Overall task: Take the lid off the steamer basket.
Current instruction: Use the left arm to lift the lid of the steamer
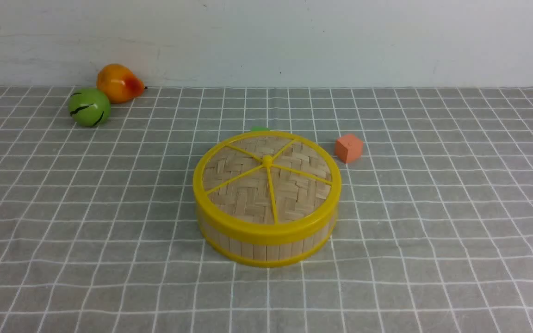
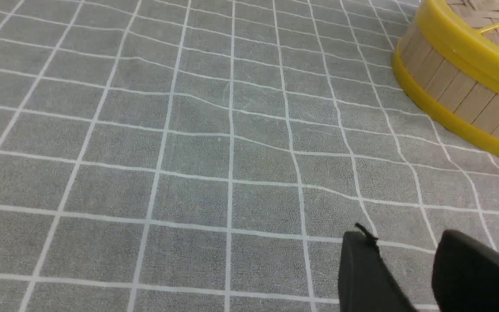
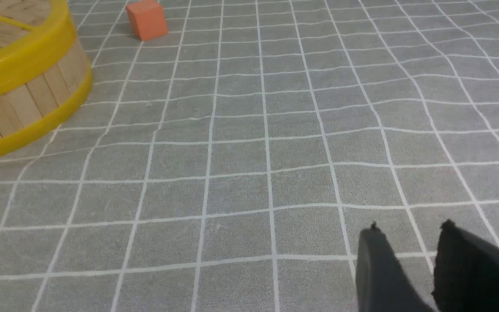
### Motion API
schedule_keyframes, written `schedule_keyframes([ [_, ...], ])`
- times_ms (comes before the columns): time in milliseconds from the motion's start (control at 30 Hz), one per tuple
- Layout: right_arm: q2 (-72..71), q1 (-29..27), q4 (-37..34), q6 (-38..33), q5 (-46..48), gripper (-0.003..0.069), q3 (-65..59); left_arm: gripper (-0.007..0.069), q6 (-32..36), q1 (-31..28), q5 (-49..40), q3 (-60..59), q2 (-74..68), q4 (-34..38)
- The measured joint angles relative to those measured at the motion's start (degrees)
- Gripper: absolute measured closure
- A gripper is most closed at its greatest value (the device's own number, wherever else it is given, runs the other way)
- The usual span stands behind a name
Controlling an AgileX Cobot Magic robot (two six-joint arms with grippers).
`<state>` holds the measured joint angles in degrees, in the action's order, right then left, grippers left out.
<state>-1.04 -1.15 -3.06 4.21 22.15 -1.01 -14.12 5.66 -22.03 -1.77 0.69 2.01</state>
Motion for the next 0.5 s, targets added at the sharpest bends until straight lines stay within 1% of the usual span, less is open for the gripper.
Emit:
schedule_keyframes([
  [500,0.0,0.0,0.0,0.0,0.0,0.0456,0.0,0.0386,0.0,0.0,0.0,0.0,0.0,0.0],
])
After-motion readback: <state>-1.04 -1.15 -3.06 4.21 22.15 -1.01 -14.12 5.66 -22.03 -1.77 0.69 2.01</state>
